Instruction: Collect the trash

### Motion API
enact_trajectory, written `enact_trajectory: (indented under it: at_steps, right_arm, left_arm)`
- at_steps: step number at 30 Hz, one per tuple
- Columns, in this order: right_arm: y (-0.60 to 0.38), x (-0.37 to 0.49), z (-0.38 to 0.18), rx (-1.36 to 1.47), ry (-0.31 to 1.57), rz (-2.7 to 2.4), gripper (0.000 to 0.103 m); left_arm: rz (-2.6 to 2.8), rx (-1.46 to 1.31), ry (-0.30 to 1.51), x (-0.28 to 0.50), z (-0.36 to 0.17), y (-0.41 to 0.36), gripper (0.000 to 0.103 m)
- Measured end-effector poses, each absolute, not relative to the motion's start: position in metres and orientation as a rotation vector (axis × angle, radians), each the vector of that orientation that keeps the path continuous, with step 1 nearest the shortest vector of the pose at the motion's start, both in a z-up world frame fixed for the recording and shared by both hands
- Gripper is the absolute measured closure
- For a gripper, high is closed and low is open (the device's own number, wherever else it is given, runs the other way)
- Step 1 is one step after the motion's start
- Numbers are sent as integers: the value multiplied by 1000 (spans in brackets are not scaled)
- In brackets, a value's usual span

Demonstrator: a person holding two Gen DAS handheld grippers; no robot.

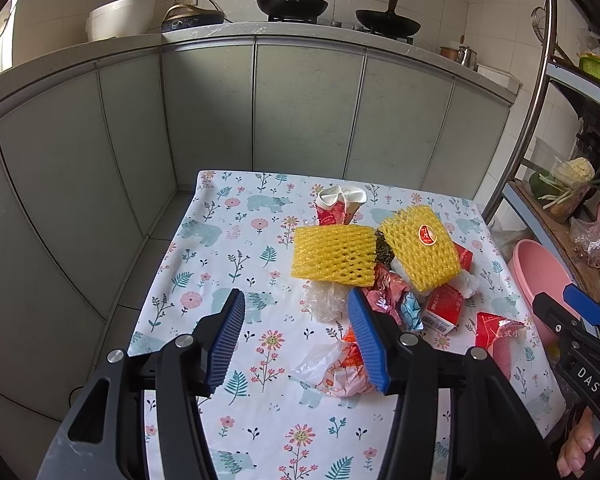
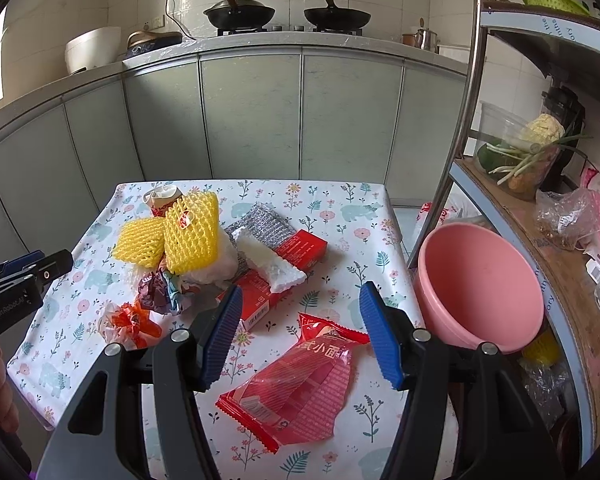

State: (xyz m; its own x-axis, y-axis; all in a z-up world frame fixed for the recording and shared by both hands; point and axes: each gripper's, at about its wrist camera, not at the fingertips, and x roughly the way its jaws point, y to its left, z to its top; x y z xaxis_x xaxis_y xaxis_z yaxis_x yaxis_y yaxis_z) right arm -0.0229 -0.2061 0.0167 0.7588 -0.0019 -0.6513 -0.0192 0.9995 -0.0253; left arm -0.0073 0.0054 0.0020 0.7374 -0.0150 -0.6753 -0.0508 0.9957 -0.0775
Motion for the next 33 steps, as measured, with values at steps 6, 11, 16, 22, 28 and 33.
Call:
enact_trajectory:
  at_steps: [6,11,16,22,28,33]
  right_arm:
    - [-207,-21,18,-29,716,-1,42]
    - [-206,-21,18,-37,714,1,42]
    - [-204,-22,18,-37,710,9,42]
    - [-203,-22,17,-41,712,13,42]
    - [-203,-22,17,-37,714,10,42]
    - [-203,-22,16,-41,714,13,42]
  left_arm:
    - [21,-94,742,-8,3,9,49]
    - [22,-97,741,-8,3,9,48]
    - [27,-105,746,-7,3,13,48]
    - [29,-110,749,-6,2,14,48]
    - [29,-109,749,-6,1,13,47]
    - [29,-109,752,-6,1,12,46]
